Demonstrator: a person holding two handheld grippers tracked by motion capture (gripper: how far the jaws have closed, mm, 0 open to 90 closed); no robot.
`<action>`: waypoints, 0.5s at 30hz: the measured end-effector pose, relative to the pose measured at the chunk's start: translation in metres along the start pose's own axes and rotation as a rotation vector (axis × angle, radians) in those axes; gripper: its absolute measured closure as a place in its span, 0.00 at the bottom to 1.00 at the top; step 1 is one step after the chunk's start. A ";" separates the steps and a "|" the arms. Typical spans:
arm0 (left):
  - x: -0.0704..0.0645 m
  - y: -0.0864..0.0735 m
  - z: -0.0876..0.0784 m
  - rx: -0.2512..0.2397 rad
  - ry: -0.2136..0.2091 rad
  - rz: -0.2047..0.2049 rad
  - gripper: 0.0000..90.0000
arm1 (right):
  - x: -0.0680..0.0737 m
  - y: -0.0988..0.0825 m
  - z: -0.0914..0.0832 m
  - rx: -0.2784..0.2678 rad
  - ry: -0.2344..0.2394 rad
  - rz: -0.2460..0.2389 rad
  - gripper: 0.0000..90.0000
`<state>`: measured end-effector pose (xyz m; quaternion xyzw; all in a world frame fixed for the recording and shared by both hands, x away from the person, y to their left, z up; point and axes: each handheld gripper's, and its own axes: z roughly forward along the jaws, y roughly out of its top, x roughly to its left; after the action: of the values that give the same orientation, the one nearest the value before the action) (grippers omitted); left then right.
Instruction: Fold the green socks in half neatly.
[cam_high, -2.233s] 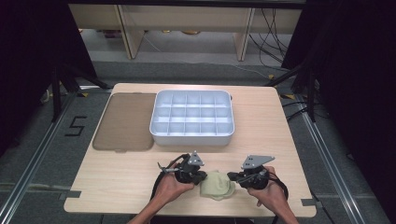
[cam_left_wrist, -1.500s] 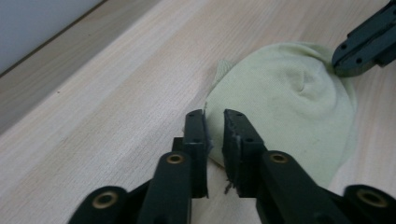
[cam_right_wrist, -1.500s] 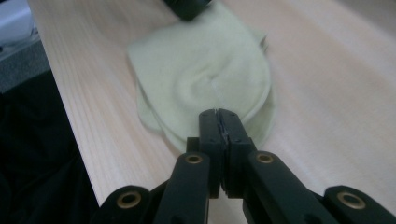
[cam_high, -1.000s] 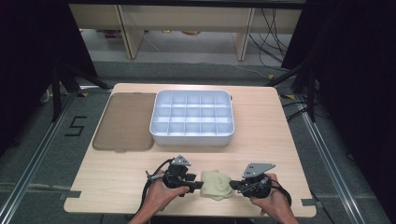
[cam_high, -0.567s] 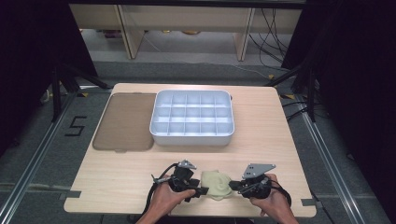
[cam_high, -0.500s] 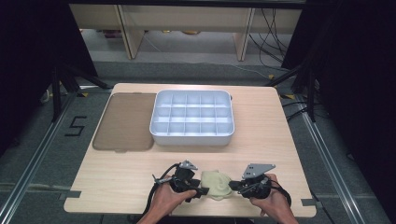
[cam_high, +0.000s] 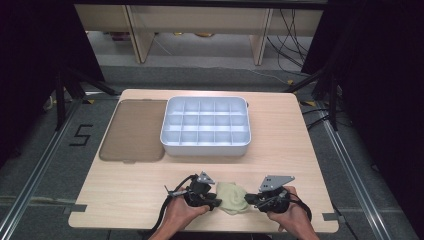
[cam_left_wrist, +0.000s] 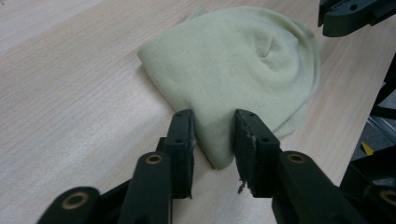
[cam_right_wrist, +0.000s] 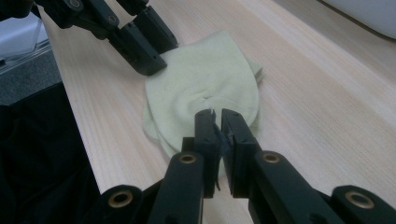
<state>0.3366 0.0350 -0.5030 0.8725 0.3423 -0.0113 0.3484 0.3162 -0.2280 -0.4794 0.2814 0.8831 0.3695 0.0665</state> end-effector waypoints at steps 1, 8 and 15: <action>0.000 0.000 0.000 0.000 -0.003 -0.007 0.78 | 0.000 0.000 0.000 0.000 0.000 0.000 0.95; 0.001 0.001 -0.001 -0.011 -0.005 0.039 0.91 | 0.002 0.002 0.000 -0.005 0.009 -0.004 0.96; 0.001 0.003 -0.005 -0.015 0.008 0.063 0.93 | 0.006 0.004 0.002 -0.026 0.023 -0.011 0.96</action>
<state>0.3378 0.0367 -0.4980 0.8804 0.3159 0.0056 0.3537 0.3136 -0.2214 -0.4773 0.2714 0.8805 0.3837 0.0617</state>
